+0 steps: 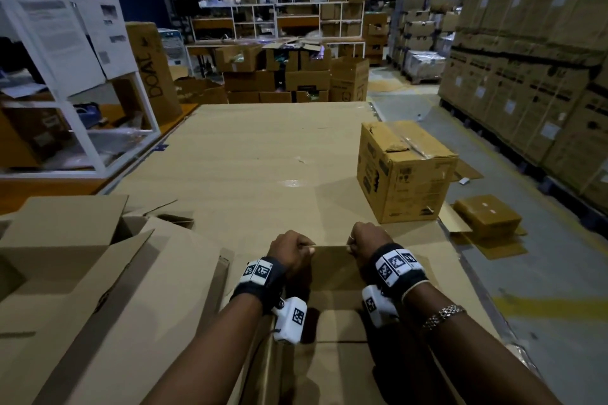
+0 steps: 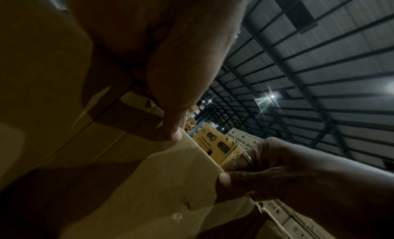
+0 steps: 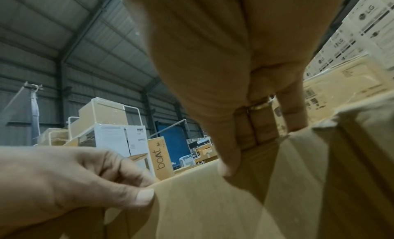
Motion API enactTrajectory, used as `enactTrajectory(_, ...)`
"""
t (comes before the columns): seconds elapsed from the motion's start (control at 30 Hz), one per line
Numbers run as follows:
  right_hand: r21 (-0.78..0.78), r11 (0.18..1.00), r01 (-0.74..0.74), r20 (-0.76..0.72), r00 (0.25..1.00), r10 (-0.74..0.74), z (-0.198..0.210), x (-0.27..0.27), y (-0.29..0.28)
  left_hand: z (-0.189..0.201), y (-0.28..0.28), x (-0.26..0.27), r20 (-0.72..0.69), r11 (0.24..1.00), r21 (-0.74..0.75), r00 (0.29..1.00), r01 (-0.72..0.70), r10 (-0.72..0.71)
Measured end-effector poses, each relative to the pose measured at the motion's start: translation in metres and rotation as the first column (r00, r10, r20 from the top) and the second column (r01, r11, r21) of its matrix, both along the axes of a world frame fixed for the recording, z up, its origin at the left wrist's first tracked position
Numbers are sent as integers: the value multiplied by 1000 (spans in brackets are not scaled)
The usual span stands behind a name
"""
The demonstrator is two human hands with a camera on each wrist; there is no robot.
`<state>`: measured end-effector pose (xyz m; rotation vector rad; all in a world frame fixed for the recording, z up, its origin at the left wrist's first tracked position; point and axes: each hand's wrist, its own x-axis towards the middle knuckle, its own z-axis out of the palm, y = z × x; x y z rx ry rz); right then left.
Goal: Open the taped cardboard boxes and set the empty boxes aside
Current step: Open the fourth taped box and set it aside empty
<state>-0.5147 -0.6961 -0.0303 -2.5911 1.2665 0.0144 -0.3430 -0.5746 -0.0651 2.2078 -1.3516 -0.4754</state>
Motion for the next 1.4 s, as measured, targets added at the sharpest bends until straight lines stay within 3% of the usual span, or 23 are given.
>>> enactTrajectory(0.17,-93,996,11,-58,998,-17,0,-1,6,0,-1,-2,-8,1000,7,1000,-3,3)
enactTrajectory(0.3,-42,999,-9,-50,999,7,7,-8,13,6,3,0,-25,998,57,999,30,-29)
enactTrajectory(0.47,148,974,-172,-160,968,195,20,-39,5,42,34,4,-266,991,88,961,105,-78)
enactTrajectory(0.7,311,947,-80,44,997,70,58,-100,56,52,126,-24,-306,993,26,946,117,-103)
enactTrajectory(0.9,328,945,-15,96,995,-17,29,-190,123,30,226,-89,-171,978,136,976,157,-133)
enactTrajectory(1.0,259,965,-32,293,955,-47,9,-224,180,6,264,-121,-178,988,52,975,147,-136)
enactTrajectory(1.07,203,978,40,432,893,-126,-7,-240,212,-6,281,-136,-167,993,-16,979,119,-120)
enactTrajectory(1.17,150,969,195,582,775,-246,-28,-257,248,-13,299,-151,-4,997,-53,998,-62,62)
enactTrajectory(1.27,182,940,287,583,739,-339,-41,-265,266,-11,311,-162,242,966,-42,936,-253,256)
enactTrajectory(1.33,179,930,321,585,725,-363,-46,-265,271,-11,318,-166,248,958,-2,928,-286,278)
enactTrajectory(1.4,208,927,311,596,712,-372,-47,-262,273,-12,321,-165,155,952,56,945,-301,289)
